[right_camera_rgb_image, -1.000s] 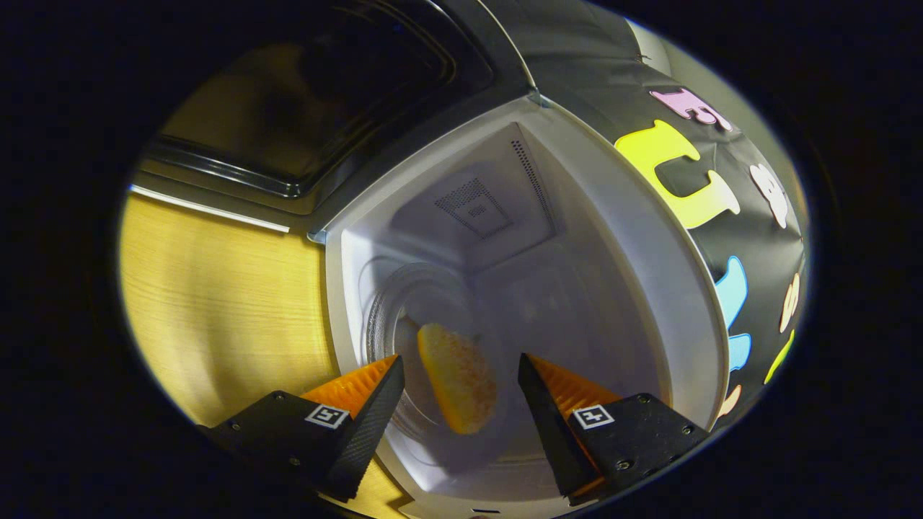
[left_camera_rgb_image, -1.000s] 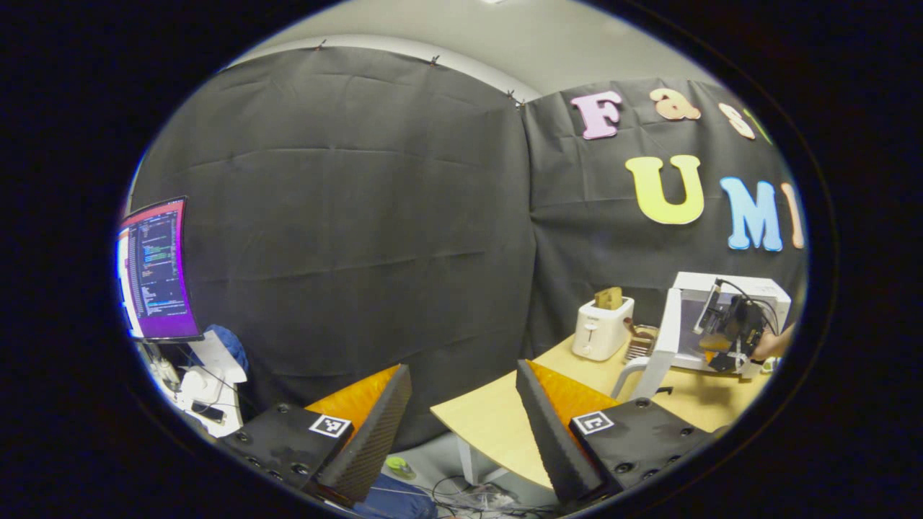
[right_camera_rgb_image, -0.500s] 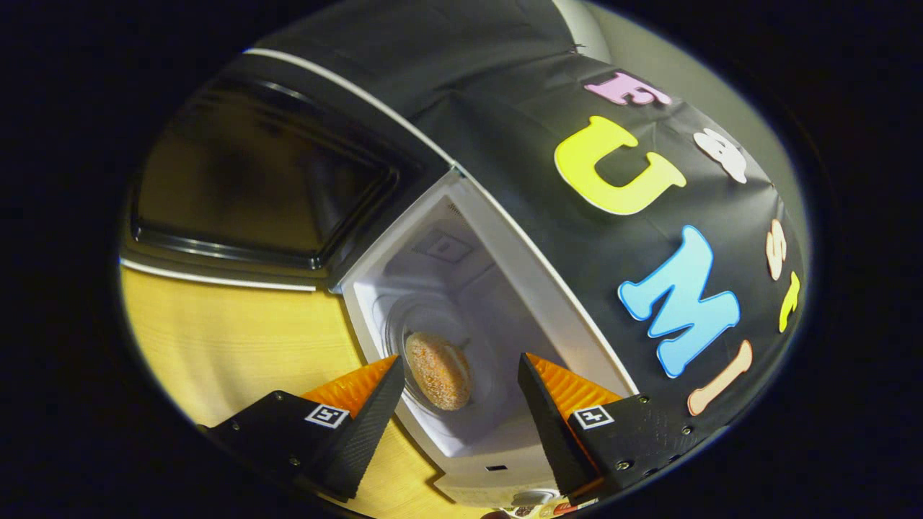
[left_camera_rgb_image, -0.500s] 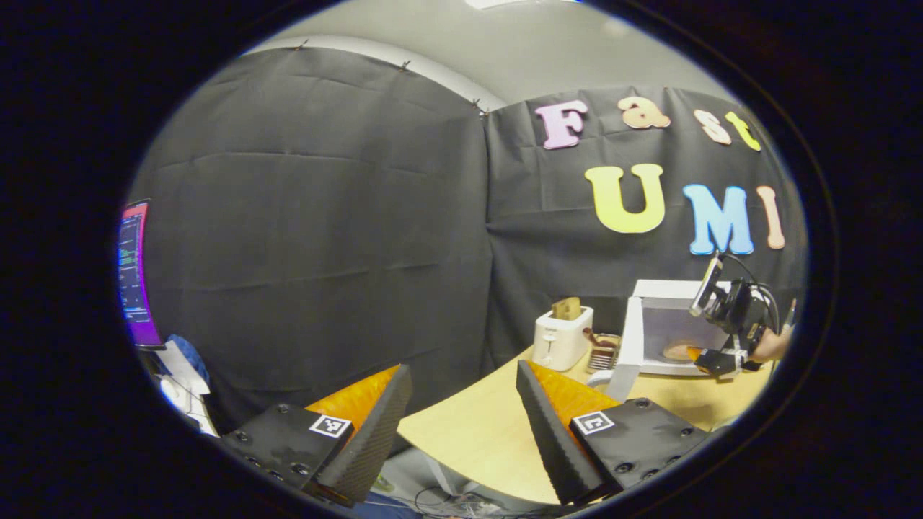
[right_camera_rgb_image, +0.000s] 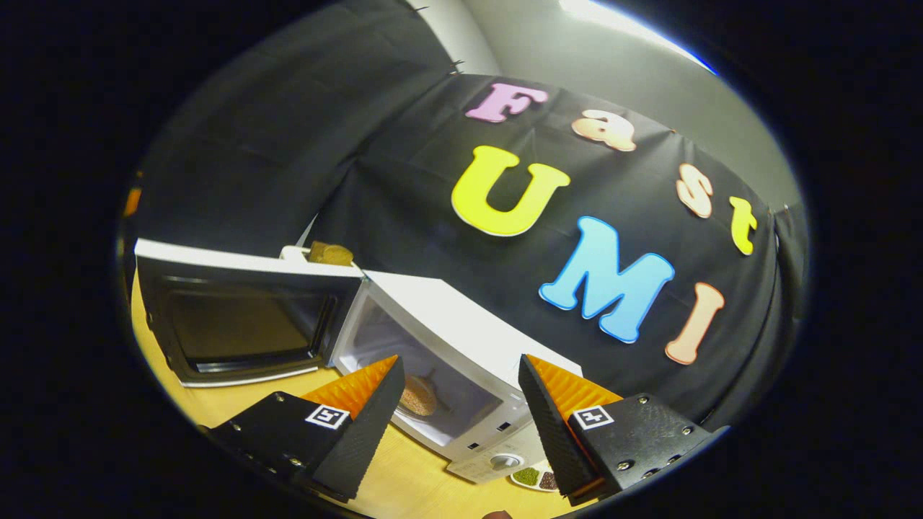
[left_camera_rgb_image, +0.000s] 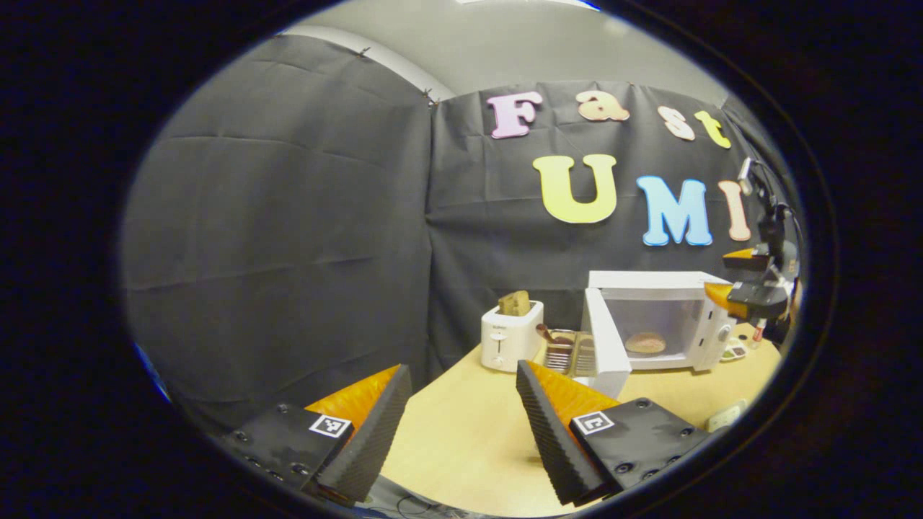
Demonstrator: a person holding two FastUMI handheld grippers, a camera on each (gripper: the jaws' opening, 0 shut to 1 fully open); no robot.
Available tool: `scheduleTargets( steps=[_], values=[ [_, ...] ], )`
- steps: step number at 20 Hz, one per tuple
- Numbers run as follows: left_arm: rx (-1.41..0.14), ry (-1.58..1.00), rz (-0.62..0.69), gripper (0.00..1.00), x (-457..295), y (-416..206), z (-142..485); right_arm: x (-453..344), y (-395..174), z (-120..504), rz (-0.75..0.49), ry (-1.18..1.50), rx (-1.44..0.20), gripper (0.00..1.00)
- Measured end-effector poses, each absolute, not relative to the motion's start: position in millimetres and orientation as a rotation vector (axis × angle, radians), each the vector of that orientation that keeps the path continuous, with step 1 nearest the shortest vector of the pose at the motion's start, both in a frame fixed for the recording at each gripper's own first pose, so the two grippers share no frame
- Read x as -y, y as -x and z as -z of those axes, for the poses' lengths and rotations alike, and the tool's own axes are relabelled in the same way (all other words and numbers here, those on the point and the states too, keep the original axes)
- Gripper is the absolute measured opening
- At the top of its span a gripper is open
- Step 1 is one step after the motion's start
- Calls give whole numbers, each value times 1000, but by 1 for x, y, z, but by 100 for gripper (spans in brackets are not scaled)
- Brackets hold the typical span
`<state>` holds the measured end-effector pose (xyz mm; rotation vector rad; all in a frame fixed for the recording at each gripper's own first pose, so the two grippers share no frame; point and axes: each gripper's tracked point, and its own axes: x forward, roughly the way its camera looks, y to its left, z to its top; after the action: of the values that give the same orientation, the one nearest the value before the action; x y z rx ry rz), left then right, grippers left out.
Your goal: Open the microwave oven with the left hand, put the food in, and close the microwave oven.
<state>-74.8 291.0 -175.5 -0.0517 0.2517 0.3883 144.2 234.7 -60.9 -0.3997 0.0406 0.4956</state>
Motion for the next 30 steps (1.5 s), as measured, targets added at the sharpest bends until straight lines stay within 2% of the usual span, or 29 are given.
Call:
scheduleTargets(
  steps=[7,8,11,16,30],
  values=[
    [-340,76,-219,96,-272,23,240,-156,-102,23,-336,269,-17,96],
    [-363,83,-198,93,-267,21,250,-146,-98,20,-315,272,-16,96],
    [-420,83,-146,66,-252,23,270,-120,-87,15,-261,271,-13,97],
    [-454,121,-92,7,-228,16,274,-77,-77,17,-197,274,-40,96],
    [-435,95,125,8,-94,-19,242,-2,-76,27,-144,241,-70,97]
  ],
)
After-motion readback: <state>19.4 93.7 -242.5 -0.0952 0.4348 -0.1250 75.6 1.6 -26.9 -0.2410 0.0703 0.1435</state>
